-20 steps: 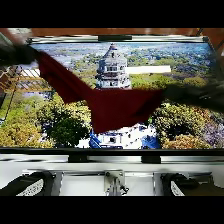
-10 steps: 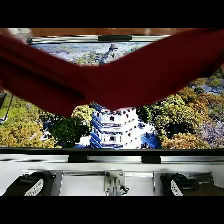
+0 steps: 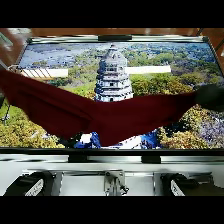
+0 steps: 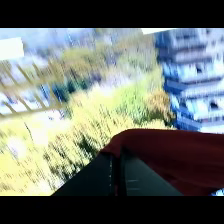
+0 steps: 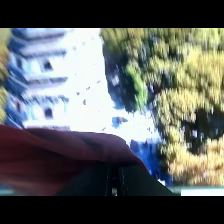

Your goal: Fold the shirts.

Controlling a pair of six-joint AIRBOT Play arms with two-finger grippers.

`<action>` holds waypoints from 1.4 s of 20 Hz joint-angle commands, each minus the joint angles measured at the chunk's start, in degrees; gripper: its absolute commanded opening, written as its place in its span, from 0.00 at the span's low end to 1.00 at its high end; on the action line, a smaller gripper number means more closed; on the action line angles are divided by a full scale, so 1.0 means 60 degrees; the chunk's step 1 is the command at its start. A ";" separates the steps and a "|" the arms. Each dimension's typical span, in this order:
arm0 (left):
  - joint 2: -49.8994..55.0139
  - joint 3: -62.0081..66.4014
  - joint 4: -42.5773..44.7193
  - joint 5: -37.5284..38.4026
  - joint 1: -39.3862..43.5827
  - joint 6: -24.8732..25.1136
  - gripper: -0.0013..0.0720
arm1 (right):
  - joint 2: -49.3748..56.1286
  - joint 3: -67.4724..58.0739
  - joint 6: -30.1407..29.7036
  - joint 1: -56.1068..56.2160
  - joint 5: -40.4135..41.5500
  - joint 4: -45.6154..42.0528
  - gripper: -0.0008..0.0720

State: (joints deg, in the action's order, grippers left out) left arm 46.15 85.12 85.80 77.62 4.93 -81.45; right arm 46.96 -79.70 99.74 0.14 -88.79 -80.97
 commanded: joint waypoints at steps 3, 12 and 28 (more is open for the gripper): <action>-0.0011 -0.3978 -0.1410 -0.1617 0.0350 -0.0036 0.07 | 0.1534 0.2524 0.0306 -0.0004 0.3166 0.1330 0.08; 0.0375 -0.4954 -0.1373 -0.3668 0.0546 -0.0036 0.07 | 0.5297 0.2521 0.0018 -0.0004 0.8120 0.5064 0.23; 0.0601 -0.4954 -0.1373 -0.3654 0.0546 -0.0036 0.07 | 0.4962 0.5468 -0.1144 0.0229 0.5366 0.4790 0.61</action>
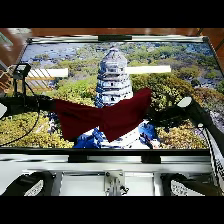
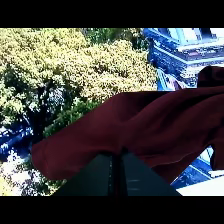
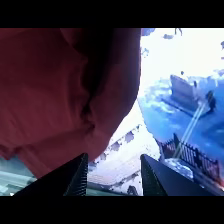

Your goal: Fold the shirts.

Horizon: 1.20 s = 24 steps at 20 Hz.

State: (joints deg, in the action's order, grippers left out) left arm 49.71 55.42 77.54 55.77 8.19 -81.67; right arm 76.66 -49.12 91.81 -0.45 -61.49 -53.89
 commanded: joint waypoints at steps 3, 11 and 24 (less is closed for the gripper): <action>0.0007 -0.0004 0.0004 -0.0011 0.0004 0.0000 0.07 | 0.0284 0.0372 0.0619 0.0627 0.1129 -0.0040 0.61; 0.0007 -0.0004 0.0004 -0.0015 0.0004 0.0018 0.07 | 0.0528 0.0372 0.0871 0.0699 0.1825 0.0004 0.60; 0.0000 0.0495 0.0255 0.0040 0.0000 0.0594 0.07 | -0.0379 -0.0350 -0.0492 0.0678 0.1155 0.0186 0.08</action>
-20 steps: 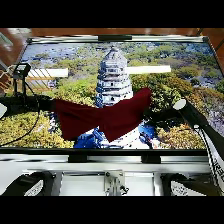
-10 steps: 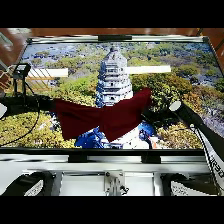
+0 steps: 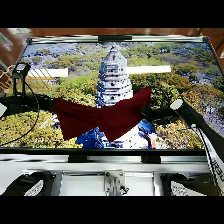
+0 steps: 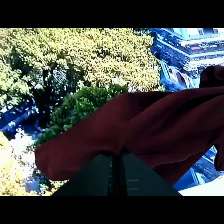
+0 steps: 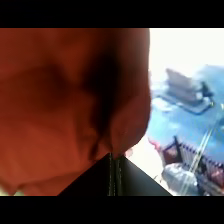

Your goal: Fold the shirts.

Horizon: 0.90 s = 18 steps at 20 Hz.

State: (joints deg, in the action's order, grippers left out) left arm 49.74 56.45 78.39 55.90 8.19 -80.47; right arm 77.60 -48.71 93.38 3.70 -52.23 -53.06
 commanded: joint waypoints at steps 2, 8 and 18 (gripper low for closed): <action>-0.0004 0.1370 0.0113 0.0018 0.0000 0.0412 0.07 | -0.1625 -0.1472 -0.1424 -0.0015 -0.0681 -0.0091 0.08; -0.0015 0.7665 0.1228 0.0018 -0.0004 0.0364 0.07 | -0.5027 -0.6830 -0.0178 -0.0623 0.0215 -0.2116 0.08; -0.0922 0.9905 0.0361 0.0678 0.0007 -0.0168 0.07 | -0.6867 -0.8816 0.0423 -0.1016 -0.0532 -0.2255 0.08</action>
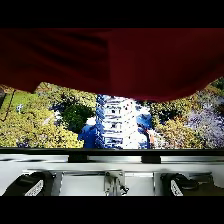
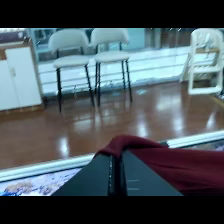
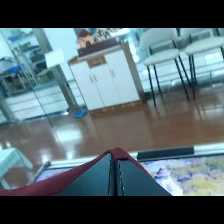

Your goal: Fold the shirts.

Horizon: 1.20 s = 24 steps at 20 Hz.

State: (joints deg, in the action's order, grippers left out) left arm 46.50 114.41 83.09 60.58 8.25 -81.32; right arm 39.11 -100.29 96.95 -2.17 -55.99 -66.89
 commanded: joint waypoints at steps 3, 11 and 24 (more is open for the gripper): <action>-0.1024 0.0240 -0.0350 -0.0335 -0.0004 -0.0025 0.07 | -0.0922 -0.0219 -0.0208 -0.0036 0.0601 -0.0568 0.08; -0.1257 -0.0841 0.0379 0.3191 -0.0004 -0.0062 0.07 | -0.0554 -0.0215 -0.0011 -0.0036 -0.1239 -0.1453 0.08; 0.2014 -0.7876 0.1337 -0.0849 -0.0022 -0.0907 0.07 | 0.5730 0.3085 0.0936 -0.0033 0.2237 0.0393 0.08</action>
State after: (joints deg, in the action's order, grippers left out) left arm 51.24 68.93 90.61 65.80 8.16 -83.83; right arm 65.21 -83.66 101.36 -2.37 -60.31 -75.07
